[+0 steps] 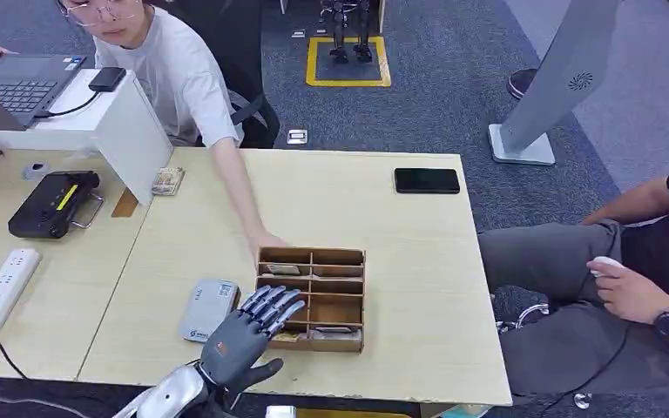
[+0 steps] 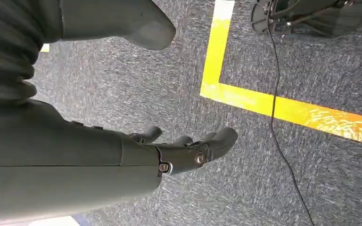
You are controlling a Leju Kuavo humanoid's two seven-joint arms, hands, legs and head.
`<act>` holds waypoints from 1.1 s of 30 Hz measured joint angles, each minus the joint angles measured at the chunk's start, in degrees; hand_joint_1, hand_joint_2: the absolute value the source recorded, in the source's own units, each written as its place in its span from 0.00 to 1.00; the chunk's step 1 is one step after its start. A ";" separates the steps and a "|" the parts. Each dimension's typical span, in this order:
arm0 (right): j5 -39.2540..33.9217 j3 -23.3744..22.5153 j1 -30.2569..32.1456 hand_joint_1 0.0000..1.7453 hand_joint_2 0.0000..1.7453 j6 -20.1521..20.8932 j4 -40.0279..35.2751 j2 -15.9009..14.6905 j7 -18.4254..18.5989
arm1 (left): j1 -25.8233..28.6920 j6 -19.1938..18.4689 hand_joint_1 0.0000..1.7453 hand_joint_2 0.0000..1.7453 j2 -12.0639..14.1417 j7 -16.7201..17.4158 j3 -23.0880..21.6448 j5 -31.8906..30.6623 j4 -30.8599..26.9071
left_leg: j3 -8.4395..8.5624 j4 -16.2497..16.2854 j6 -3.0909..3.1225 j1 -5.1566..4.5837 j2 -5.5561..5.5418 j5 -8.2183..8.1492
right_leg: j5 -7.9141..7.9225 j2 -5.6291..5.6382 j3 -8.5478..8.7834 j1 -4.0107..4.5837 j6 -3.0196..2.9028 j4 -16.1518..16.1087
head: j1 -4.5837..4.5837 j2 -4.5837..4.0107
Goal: Pass the card to the sensor for recognition and then transmit it.
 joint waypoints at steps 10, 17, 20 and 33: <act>0.39 0.00 -0.05 0.00 1.00 0.63 0.00 0.00 -0.07 | -0.38 -0.66 0.00 1.00 -0.39 -0.24 -0.09 0.94 0.07 | 0.00 0.00 0.00 0.00 0.00 0.00 | 0.00 0.00 0.00 0.00 0.00 0.00 | 0.00 0.00; 0.46 0.02 -0.05 0.00 1.00 0.63 -0.02 0.00 0.09 | -0.43 -0.66 0.00 1.00 -0.55 -0.26 -0.09 0.96 0.07 | 0.00 0.00 0.00 0.00 0.00 0.00 | 0.00 0.00 0.00 0.00 0.00 0.00 | -0.02 0.00; 0.46 0.00 -0.05 0.00 1.00 0.63 -0.02 0.00 0.09 | -0.44 -0.68 0.00 1.00 -0.61 -0.26 -0.09 0.96 0.07 | 0.00 0.00 0.00 0.00 0.00 0.00 | 0.00 0.00 0.00 0.00 0.00 0.00 | -0.02 0.00; 0.46 0.00 -0.05 0.00 1.00 0.42 0.00 0.00 -0.24 | -0.43 -0.68 0.00 1.00 -0.74 -0.26 -0.09 1.03 0.09 | -0.01 0.00 0.00 0.00 0.00 0.00 | 0.00 0.00 0.00 0.00 0.00 0.00 | -0.02 0.00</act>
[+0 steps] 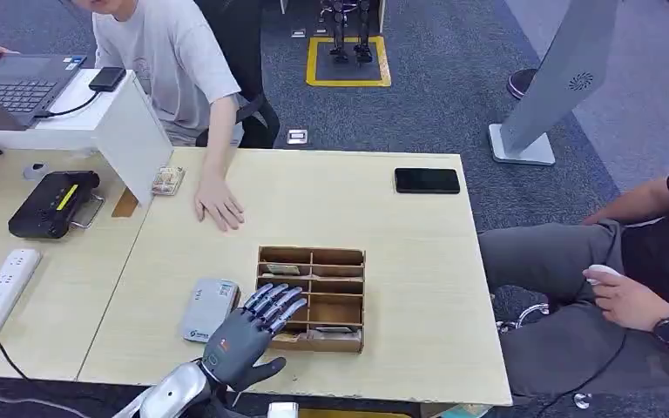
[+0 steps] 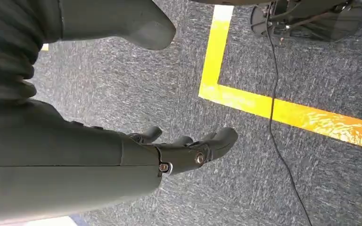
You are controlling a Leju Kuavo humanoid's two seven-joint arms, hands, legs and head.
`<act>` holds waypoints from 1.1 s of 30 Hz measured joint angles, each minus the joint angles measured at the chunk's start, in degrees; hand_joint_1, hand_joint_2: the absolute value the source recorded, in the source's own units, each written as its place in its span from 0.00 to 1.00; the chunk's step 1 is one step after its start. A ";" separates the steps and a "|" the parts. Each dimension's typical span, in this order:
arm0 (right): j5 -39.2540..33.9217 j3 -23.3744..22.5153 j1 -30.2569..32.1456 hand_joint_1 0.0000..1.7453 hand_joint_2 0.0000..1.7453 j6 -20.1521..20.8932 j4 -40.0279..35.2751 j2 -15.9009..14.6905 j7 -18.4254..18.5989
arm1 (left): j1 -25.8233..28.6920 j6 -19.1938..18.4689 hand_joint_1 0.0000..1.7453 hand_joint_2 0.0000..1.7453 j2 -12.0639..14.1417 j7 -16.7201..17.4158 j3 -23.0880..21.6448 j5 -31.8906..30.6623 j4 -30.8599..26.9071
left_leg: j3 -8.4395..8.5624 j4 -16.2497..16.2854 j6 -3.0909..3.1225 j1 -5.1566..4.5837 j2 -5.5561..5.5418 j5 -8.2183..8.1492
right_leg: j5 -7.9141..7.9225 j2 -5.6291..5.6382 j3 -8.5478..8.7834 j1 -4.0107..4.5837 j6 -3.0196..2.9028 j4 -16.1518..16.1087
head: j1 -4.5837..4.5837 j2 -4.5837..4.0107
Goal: Pass the card to the sensor for recognition and then transmit it.
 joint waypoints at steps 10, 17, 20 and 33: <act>0.00 0.00 -0.01 0.00 1.00 0.28 -0.02 0.00 0.37 | 0.00 0.04 0.00 1.00 0.00 0.46 0.00 -0.11 0.33 | 0.00 0.00 0.00 0.00 0.00 0.00 | 0.00 0.00 0.00 0.00 0.00 0.00 | 0.00 0.00; 0.00 0.00 -0.01 0.00 1.00 0.28 -0.02 0.00 0.37 | 0.00 0.04 0.00 1.00 0.00 0.46 0.00 -0.17 0.35 | 0.00 0.00 0.00 0.00 0.00 0.00 | 0.00 0.00 0.00 0.00 0.00 0.00 | 0.02 0.00; 0.00 0.00 0.00 0.00 1.00 0.28 -0.02 0.00 0.37 | 0.00 0.04 0.00 1.00 0.00 0.46 0.00 -0.17 0.35 | 0.00 0.00 0.00 0.00 0.00 0.00 | 0.00 0.00 0.00 0.00 0.00 0.00 | 0.02 0.00; 0.09 0.00 -0.01 0.00 1.00 0.20 -0.02 0.00 0.35 | 0.03 0.04 0.00 1.00 0.07 1.38 0.00 -0.98 1.20 | -0.01 -0.01 0.00 0.01 0.00 0.00 | -0.01 0.00 0.00 0.00 0.00 0.00 | 0.00 0.00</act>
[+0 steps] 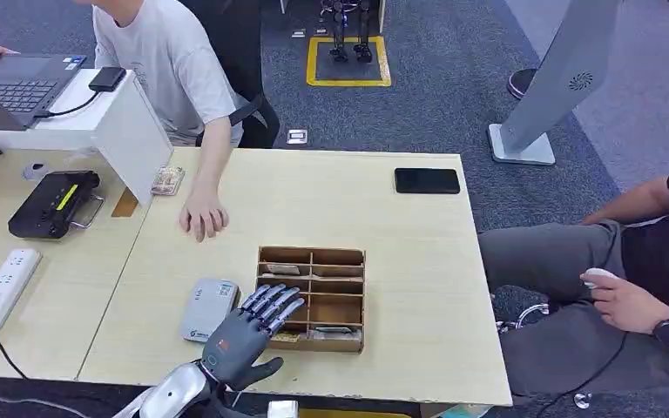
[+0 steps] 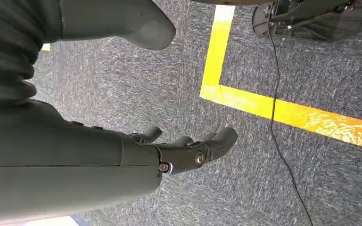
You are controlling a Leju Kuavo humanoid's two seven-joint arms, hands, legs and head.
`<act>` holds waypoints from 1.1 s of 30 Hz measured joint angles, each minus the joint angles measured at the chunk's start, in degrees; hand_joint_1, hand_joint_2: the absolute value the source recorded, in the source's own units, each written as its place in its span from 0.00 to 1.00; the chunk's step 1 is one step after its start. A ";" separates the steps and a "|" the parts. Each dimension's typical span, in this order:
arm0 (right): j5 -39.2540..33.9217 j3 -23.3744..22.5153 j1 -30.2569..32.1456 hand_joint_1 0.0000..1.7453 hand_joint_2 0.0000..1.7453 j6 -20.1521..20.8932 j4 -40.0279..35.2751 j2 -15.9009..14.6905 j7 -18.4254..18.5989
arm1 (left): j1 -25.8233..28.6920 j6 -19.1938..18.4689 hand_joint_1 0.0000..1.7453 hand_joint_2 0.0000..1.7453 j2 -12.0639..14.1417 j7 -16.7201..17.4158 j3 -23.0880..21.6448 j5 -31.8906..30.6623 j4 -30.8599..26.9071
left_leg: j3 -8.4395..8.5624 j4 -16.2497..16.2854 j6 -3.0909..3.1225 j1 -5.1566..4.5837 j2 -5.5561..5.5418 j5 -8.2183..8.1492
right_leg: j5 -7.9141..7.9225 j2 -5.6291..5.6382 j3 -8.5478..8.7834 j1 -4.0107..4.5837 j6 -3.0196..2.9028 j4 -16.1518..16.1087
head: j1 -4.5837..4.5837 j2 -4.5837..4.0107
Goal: Pass the card to the sensor for recognition and then transmit it.
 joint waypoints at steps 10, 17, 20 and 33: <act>0.11 -0.02 -0.01 0.00 1.00 0.02 0.00 0.00 0.20 | 0.00 0.09 0.00 1.00 0.22 0.61 0.00 -1.51 0.61 | 0.00 0.00 0.00 0.00 0.00 0.00 | 0.00 0.00 0.00 0.00 0.00 0.00 | 0.02 0.00; 0.11 -0.02 -0.01 0.00 1.00 0.02 0.00 0.00 0.20 | 0.00 0.09 0.00 1.00 0.24 0.61 0.00 -1.51 0.61 | 0.00 0.00 0.00 0.00 0.00 0.00 | 0.00 0.00 0.00 0.00 0.00 0.00 | 0.02 0.00; 0.11 -0.02 -0.01 0.00 1.00 0.02 0.00 0.00 0.20 | 0.00 0.09 0.00 1.00 0.39 0.61 0.00 -1.51 0.63 | 0.00 0.00 0.00 0.00 0.00 0.00 | 0.00 0.00 0.00 0.00 0.00 0.00 | 0.02 0.00; 0.22 -0.07 -0.03 0.00 1.00 0.00 0.00 0.00 0.15 | 0.01 -0.04 1.00 1.00 0.42 0.96 0.00 -1.70 0.63 | 0.00 0.00 0.00 0.00 0.00 0.00 | 0.00 0.00 0.00 0.00 0.00 0.00 | 0.02 0.00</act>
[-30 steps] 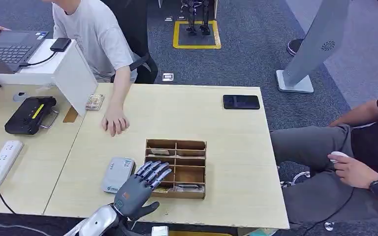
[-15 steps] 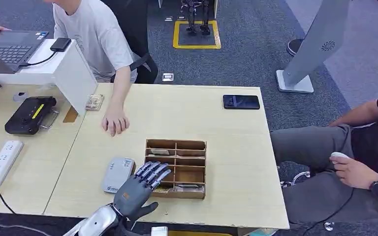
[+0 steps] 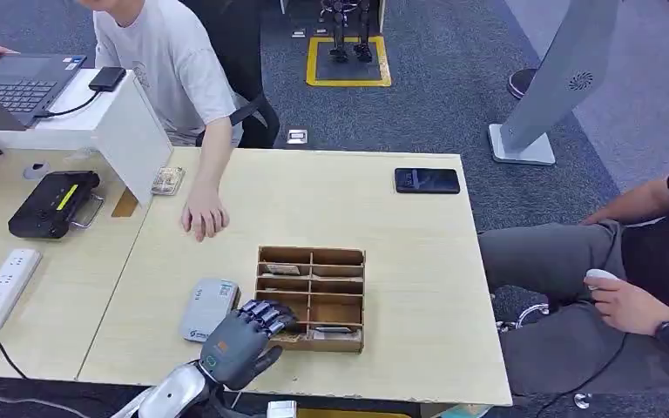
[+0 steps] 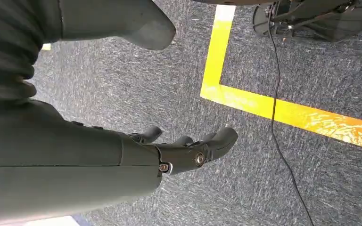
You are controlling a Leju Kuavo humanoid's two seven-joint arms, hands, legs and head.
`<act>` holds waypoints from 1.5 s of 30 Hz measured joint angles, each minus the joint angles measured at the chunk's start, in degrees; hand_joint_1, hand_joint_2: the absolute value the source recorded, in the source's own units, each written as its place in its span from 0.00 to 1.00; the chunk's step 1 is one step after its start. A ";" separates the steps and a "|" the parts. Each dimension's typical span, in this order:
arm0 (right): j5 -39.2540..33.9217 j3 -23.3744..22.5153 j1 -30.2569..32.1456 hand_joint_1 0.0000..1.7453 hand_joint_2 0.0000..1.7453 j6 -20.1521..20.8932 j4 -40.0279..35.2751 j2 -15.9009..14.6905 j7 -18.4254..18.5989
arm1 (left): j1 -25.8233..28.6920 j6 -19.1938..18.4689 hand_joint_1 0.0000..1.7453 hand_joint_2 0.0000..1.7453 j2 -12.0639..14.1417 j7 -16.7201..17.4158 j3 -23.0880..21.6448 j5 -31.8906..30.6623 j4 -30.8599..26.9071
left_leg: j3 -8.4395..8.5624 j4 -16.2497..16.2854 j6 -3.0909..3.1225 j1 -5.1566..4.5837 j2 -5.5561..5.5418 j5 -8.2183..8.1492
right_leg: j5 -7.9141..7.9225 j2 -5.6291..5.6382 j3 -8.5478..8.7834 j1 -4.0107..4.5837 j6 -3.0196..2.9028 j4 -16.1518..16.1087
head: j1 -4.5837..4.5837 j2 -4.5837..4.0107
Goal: Pass the card to the sensor for recognition and then transmit it.
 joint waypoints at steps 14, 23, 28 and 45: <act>0.04 -0.02 -0.04 0.00 1.00 0.00 0.00 0.00 0.00 | -0.04 0.00 1.00 1.00 0.00 0.02 0.00 -0.04 0.00 | 0.01 -0.01 0.00 0.01 0.00 0.00 | 0.00 0.00 0.00 0.01 -0.01 0.00 | -0.02 0.00; -0.04 -0.07 -0.04 0.00 1.00 0.02 0.00 0.00 -0.79 | -0.03 0.00 1.00 1.00 0.00 0.02 0.00 0.15 0.00 | 0.01 -0.02 0.00 0.01 0.00 0.00 | -0.01 0.00 0.00 0.01 -0.01 0.00 | 0.00 0.00; -0.02 -0.07 -0.06 0.00 1.00 0.00 0.00 0.00 -0.85 | -0.04 0.00 1.00 1.00 0.04 -0.46 0.00 1.46 0.00 | 0.01 -0.02 0.00 0.01 0.00 0.00 | -0.01 0.00 0.00 0.01 -0.01 0.00 | -0.02 0.00; 1.33 -0.02 -0.02 0.00 1.00 1.79 -0.09 -1.92 -2.60 | -40.02 -34.63 1.00 1.00 16.57 -4.91 17.14 43.65 -14.89 | -0.12 0.00 -0.44 0.32 0.03 0.37 | 0.29 0.02 -0.17 0.35 -0.40 0.13 | -0.02 0.00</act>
